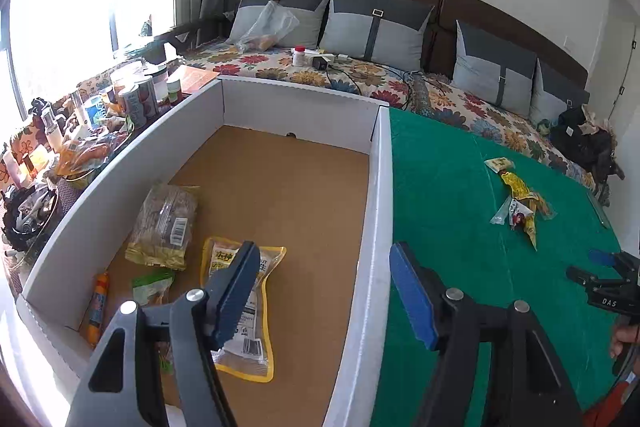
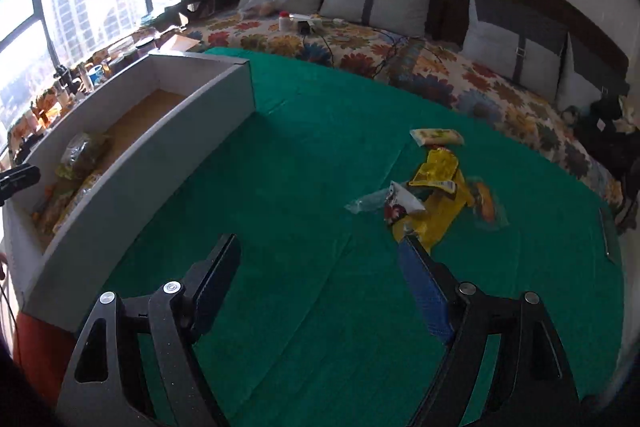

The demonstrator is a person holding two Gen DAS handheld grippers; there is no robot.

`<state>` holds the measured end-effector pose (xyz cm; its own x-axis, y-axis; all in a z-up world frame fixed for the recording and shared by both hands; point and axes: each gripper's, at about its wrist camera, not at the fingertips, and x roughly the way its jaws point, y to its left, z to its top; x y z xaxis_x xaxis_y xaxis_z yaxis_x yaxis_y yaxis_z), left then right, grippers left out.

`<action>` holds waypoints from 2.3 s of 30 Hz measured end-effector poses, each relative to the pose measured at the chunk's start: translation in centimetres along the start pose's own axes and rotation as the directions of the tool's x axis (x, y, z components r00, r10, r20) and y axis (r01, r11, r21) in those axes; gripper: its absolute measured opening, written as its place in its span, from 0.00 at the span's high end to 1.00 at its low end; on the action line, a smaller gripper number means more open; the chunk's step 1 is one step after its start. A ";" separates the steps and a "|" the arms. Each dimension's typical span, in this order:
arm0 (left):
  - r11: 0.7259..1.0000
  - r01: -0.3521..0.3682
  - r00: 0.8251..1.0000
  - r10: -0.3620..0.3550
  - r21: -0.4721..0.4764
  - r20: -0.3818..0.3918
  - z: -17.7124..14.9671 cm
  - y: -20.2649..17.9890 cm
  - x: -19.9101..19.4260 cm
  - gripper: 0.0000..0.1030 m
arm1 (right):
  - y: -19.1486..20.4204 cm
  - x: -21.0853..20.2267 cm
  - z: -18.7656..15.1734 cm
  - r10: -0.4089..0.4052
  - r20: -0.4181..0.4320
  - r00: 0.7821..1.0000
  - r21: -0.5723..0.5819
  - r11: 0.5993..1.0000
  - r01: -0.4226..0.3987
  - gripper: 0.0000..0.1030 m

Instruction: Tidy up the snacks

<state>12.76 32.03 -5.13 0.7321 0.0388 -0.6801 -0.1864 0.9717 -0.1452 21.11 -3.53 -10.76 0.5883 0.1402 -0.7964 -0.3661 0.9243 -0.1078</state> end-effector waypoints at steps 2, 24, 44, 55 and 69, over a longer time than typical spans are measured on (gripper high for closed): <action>0.998 0.065 0.997 -0.065 0.007 -0.044 0.4 -1.9 2.3 0.34 | -4.2 1.5 -4.7 -0.079 -0.061 0.995 0.043 0.996 0.082 0.19; 0.977 -0.099 0.979 0.129 0.187 -0.155 -3.7 -10.2 7.2 0.34 | -16.9 2.5 -14.1 -0.226 -0.068 0.972 0.413 0.880 0.234 0.11; 0.936 0.116 0.981 -0.056 0.333 -0.184 -8.1 -27.9 7.5 0.19 | -17.1 2.5 -14.4 -0.218 -0.074 0.973 0.431 0.873 0.228 0.07; 0.960 0.051 0.974 0.013 0.274 -0.228 -11.1 -27.5 14.3 0.12 | -17.1 2.5 -14.4 -0.218 -0.074 0.973 0.431 0.873 0.228 0.07; 0.974 0.041 0.976 0.008 0.223 -0.215 -11.7 -25.9 14.2 0.00 | -17.1 2.4 -14.4 -0.208 -0.070 0.976 0.436 0.873 0.217 0.05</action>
<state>20.32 4.69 -19.43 0.5722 -0.0043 -0.8201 -0.0051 0.9999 -0.0088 18.38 -24.09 -19.46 0.5998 -0.0803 -0.7961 0.1224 0.9924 -0.0079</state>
